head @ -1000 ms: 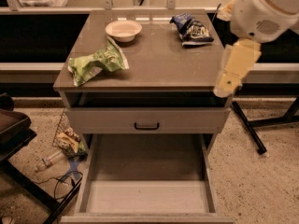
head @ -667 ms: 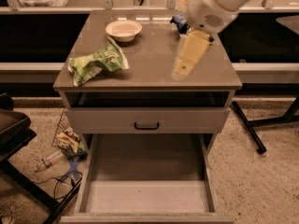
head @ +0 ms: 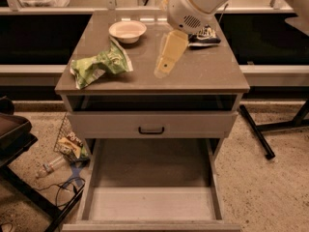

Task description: Place green jalapeno chip bag into middle drawer

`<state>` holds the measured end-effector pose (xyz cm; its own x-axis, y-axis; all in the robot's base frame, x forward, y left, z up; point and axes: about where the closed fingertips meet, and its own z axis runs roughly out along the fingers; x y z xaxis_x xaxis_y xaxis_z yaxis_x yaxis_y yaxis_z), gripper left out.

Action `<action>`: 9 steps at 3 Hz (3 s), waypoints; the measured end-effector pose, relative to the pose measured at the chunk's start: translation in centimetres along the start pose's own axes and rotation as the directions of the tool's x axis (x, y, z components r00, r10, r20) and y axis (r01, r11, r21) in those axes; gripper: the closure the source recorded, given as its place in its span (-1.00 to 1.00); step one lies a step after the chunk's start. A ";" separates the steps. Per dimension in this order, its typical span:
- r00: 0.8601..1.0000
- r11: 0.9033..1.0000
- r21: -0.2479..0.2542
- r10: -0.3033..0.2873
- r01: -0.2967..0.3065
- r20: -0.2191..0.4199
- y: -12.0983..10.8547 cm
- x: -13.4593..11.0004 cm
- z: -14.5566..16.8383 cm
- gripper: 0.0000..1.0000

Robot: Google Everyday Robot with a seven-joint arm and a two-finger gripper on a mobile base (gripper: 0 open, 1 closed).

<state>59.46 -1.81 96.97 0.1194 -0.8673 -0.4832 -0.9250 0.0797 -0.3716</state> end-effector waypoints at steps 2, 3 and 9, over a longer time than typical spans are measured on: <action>0.994 0.994 -0.059 -0.085 0.089 0.074 -3.7 -4.8 9.6 -1.00; 0.991 0.990 -0.083 -0.107 0.114 0.084 -4.8 -6.3 14.5 -1.00; 0.989 0.978 -0.157 -0.128 0.138 0.068 -5.0 -7.7 24.8 1.00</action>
Offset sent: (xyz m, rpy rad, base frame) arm 0.1131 0.1587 -0.0691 0.0147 -0.0090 0.2237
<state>72.08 16.62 82.87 0.2615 -0.8348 -0.4845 -0.9448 -0.1187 -0.3055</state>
